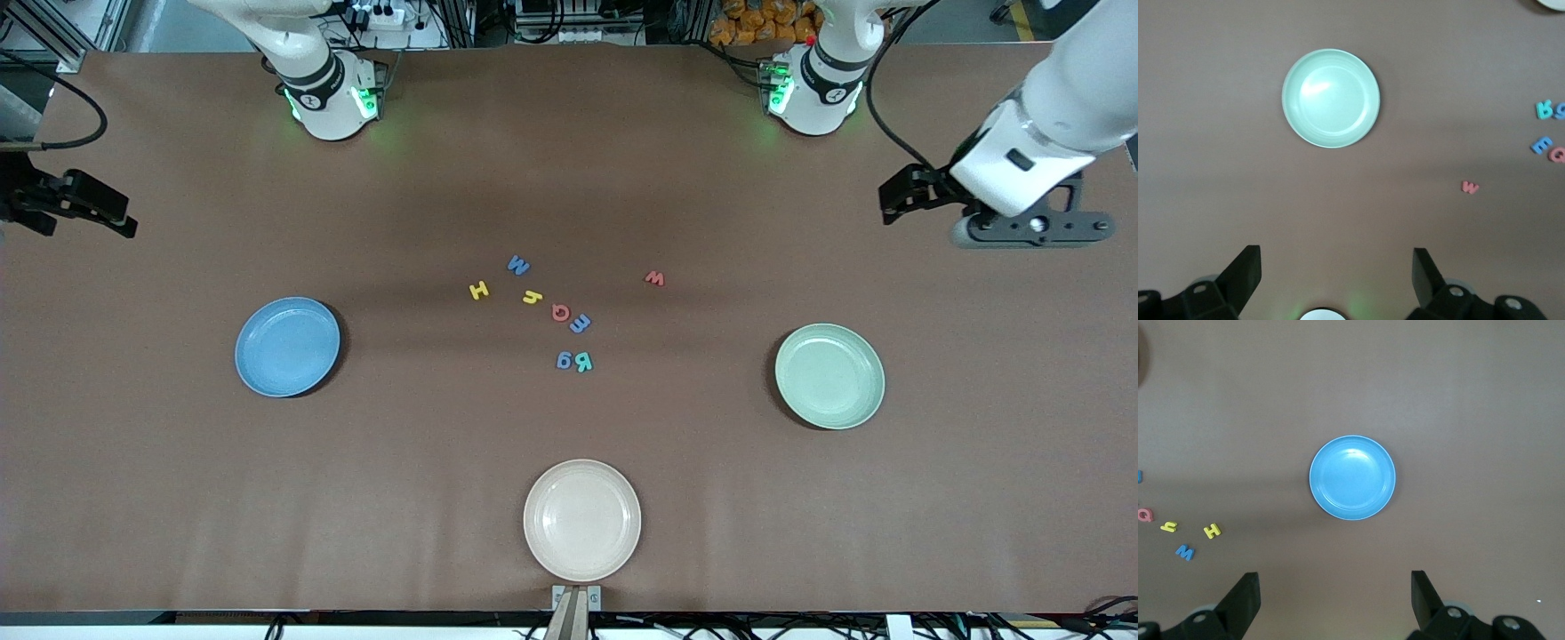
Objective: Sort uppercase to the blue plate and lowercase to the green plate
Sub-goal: 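Move the left gripper to the pink w while the right gripper moves out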
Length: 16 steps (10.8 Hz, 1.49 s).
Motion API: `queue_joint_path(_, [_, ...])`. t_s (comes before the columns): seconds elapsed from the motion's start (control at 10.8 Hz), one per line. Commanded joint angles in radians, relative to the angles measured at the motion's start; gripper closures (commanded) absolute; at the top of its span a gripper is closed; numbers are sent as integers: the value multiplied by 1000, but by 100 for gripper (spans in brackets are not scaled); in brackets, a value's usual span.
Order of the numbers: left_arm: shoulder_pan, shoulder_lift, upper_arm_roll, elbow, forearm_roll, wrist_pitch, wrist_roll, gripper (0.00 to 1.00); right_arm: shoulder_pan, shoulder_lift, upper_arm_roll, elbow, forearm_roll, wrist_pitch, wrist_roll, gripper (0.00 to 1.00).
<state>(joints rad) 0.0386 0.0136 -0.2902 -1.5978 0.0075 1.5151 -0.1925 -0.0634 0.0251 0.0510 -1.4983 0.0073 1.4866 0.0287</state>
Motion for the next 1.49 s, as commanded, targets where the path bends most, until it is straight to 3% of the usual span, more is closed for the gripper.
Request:
queue_joint_path(0.0, [7,-8,-67,-105,-17,106,-2,0,4,-5,6,-36,22,14,-13,0])
queue_joint_path(0.46, [10,9,-260,-267,-18,330,-171,0,77,113,7,-34,22,36,-21,0])
queue_joint_path(0.93, [-3,34,-336,-514,-21,637,-195,0,65,142,4,-36,17,57,-27,0])
queue_joint_path(1.12, [-9,81,-381,-518,-15,669,-330,0,70,212,6,-23,22,78,-29,0])
queue_joint_path(1.39, [-28,135,-391,-539,-11,743,-353,0,137,294,7,-11,22,200,-15,0])
